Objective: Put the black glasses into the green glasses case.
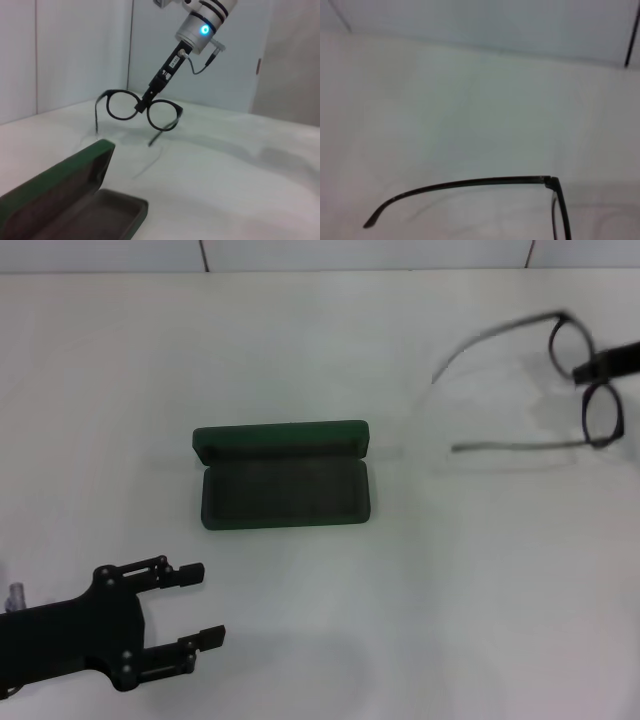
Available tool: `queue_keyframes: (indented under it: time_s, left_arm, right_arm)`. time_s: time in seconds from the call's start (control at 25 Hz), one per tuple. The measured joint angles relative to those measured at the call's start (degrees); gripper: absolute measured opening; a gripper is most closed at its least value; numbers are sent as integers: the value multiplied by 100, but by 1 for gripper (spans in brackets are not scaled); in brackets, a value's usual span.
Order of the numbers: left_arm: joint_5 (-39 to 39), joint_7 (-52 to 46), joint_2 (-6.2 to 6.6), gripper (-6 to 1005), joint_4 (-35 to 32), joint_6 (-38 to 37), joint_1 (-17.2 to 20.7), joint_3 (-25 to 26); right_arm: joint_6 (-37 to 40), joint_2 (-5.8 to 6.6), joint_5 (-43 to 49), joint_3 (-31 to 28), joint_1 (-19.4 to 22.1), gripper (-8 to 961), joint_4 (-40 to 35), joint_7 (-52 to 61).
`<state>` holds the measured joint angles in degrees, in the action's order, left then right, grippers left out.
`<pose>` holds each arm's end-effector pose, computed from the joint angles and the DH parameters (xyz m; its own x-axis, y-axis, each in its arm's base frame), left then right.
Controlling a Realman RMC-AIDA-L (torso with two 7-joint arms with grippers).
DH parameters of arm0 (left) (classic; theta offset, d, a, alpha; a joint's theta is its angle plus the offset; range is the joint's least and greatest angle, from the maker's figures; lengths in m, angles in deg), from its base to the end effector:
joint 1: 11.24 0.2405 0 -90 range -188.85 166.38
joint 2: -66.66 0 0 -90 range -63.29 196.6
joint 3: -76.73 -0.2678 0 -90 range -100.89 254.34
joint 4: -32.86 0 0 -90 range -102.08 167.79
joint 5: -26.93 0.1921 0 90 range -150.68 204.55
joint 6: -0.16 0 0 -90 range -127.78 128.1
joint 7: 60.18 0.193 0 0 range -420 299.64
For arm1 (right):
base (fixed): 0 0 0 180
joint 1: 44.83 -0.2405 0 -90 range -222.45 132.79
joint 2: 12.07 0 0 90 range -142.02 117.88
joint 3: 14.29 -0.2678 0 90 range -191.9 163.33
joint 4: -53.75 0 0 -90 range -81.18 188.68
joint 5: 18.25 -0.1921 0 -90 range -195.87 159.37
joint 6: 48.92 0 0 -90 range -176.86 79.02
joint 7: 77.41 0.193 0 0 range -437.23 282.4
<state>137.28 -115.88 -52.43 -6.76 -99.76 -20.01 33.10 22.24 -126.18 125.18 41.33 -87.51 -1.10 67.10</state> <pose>-0.3068 0.2130 -0.0453 0.8360 0.2023 0.5101 0.3474 -0.9147 -0.2066 0.2417 0.4452 0.0040 0.5739 -0.7760 -0.2617 -0.7786 -0.4180 -0.4681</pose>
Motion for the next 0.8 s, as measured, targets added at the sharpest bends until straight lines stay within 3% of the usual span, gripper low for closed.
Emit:
queue_keyframes:
  time_s: [0.28, 0.4, 0.6, 0.8]
  left_arm:
    - [-64, -165, 3, 695, 24, -479, -18, 381]
    - [-142, -488, -6, 695, -2, -547, -50, 424]
    - [-359, -957, 32, 694, 19, -682, -176, 434]
    - [-576, -1136, 116, 694, -14, -1027, -305, 435]
  right_arm:
    - [455, 387, -2575, -656, 766, 97, 259, -1687]
    - [675, 453, -3547, -709, 923, 97, 724, -2845]
    - [1015, 361, -4429, -749, 1055, 97, 1150, -4724]
    - [1183, 110, -4444, -740, 1060, 96, 1170, -6061]
